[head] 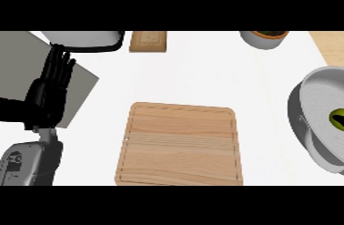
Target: Pick the pear from the cutting board and place it in the pot
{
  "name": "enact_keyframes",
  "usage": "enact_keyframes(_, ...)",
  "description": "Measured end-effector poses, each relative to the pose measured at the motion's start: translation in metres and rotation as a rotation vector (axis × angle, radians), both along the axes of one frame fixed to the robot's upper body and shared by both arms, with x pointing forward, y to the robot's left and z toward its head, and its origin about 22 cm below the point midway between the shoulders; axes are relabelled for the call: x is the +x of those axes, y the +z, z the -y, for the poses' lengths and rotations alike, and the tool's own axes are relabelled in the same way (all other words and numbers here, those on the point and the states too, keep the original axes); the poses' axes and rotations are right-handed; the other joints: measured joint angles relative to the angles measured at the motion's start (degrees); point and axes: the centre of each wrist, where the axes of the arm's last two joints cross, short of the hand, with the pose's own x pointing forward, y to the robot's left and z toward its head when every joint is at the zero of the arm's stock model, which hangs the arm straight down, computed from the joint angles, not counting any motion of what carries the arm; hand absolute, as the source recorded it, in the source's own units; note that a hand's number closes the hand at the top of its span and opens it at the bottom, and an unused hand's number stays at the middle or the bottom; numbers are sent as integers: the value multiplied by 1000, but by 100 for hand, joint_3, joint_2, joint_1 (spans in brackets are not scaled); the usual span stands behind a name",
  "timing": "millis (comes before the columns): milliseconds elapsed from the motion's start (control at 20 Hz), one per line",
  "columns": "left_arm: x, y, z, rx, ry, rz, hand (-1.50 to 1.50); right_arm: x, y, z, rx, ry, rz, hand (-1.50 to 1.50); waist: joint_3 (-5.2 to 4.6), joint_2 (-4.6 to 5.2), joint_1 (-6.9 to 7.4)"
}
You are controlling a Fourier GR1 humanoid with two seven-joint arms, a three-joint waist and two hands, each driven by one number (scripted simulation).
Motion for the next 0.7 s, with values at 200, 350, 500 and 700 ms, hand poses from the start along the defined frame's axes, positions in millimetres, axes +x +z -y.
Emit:
enact_keyframes(200,-2,-2,-2,-1,3,-5,0,2,4,-2,48,15,158,-150,1,-6,-11)
enact_keyframes(350,-2,-4,-4,-2,7,-6,0,0,13,0,109,-17,263,-150,-4,-12,-33)
enact_keyframes(500,0,0,-1,-2,12,-5,0,-10,19,6,173,-52,369,-150,-3,-20,-58)
enact_keyframes(700,0,-3,-3,4,11,-8,0,-29,25,23,217,-88,488,-150,-3,-16,-61)
